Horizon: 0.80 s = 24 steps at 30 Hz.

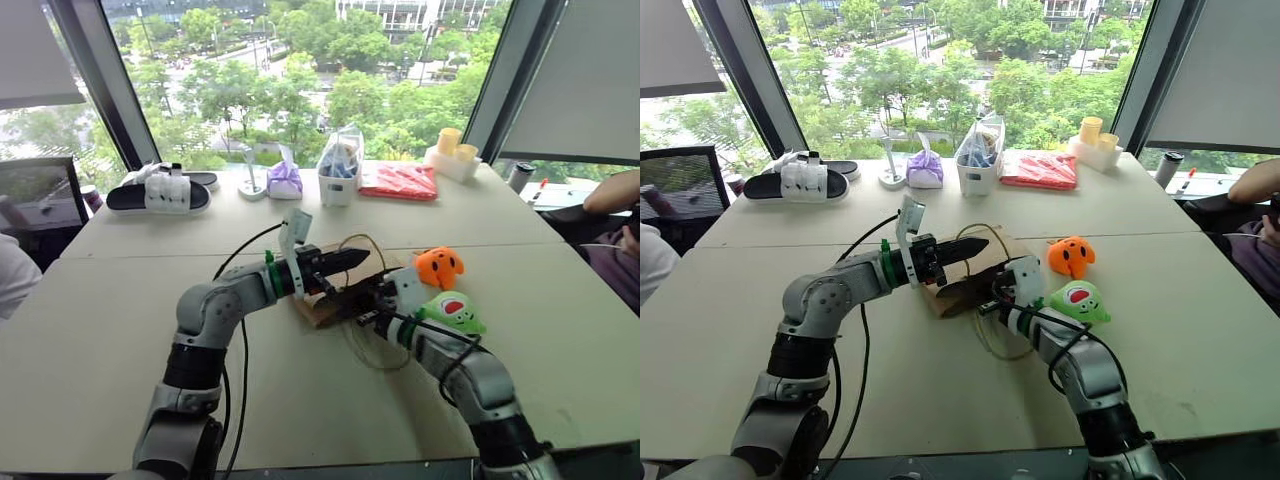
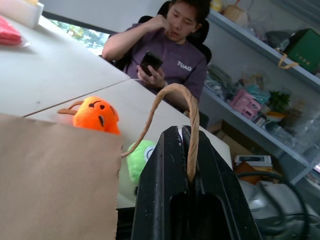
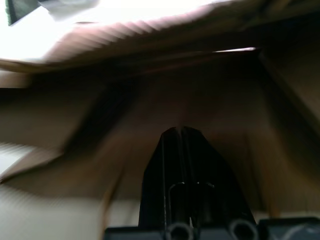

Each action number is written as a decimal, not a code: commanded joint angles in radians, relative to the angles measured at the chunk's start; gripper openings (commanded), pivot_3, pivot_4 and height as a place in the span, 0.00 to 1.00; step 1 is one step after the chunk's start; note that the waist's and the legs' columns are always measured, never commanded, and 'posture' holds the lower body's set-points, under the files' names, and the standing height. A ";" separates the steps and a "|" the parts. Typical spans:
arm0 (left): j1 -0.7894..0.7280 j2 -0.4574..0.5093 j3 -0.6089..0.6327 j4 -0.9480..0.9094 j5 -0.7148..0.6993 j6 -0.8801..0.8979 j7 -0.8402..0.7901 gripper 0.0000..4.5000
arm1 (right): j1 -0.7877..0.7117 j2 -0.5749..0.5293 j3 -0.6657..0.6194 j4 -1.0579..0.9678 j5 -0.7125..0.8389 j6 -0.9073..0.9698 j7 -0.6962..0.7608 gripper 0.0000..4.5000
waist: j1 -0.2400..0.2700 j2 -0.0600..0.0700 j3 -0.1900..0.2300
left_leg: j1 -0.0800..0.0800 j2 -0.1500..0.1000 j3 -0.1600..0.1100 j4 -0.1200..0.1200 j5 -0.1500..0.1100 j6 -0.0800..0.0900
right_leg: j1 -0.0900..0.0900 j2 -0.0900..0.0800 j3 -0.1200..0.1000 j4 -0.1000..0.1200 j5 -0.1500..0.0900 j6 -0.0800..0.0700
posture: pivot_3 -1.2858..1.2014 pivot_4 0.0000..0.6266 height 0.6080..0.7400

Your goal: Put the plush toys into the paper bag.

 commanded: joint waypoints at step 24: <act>-0.126 -0.011 0.015 -0.018 -0.005 -0.206 -0.040 0.01 | 0.022 0.046 0.043 0.019 -0.116 0.015 0.059 0.00 | -0.002 0.001 -0.001 | 0.000 0.000 -0.001 0.000 0.000 0.000 | 0.001 0.001 0.000 0.000 0.000 0.000 | 0.52 0.24 1.00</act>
